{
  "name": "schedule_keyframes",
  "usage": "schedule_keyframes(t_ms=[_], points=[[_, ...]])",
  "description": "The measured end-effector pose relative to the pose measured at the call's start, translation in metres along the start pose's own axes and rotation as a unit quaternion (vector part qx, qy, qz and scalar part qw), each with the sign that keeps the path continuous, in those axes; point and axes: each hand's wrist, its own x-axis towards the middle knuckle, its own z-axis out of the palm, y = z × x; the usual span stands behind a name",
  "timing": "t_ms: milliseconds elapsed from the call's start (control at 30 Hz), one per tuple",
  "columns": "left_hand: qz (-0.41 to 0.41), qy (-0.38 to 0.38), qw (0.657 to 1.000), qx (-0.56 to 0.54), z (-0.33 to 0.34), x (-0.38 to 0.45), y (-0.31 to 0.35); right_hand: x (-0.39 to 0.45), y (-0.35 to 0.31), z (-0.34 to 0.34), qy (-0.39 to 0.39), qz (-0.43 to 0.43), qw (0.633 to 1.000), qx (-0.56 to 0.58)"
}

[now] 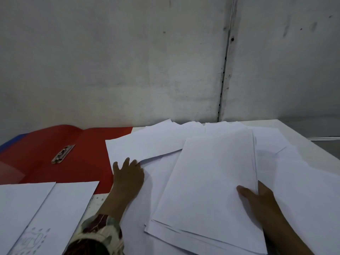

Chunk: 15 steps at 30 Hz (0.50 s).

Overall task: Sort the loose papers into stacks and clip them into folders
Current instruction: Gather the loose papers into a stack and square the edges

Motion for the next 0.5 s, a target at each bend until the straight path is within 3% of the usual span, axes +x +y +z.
schedule_keyframes(t_ms=[133,267,333,400,467,500], points=[[0.014,0.044,0.999,0.01,-0.011,-0.001,0.001,-0.001,-0.001,0.003,0.014,-0.02,1.0,-0.013],[0.006,0.039,0.99,-0.132,-0.033,-0.01,0.012,-0.001,-0.001,0.004,0.034,-0.037,0.998,-0.041],[-0.005,0.041,0.989,-0.14,-0.04,-0.021,0.021,-0.001,-0.001,0.004,0.034,-0.041,0.997,-0.054],[0.022,0.074,0.985,-0.156,-0.055,-0.035,0.034,-0.001,0.0,0.004,0.032,-0.042,0.996,-0.072],[0.06,0.028,0.982,-0.174,-0.069,-0.049,0.051,-0.003,-0.002,0.004,0.026,-0.046,0.995,-0.086],[0.073,0.043,0.984,-0.157,-0.062,-0.052,0.058,-0.005,-0.004,0.003,0.025,-0.051,0.994,-0.095]])
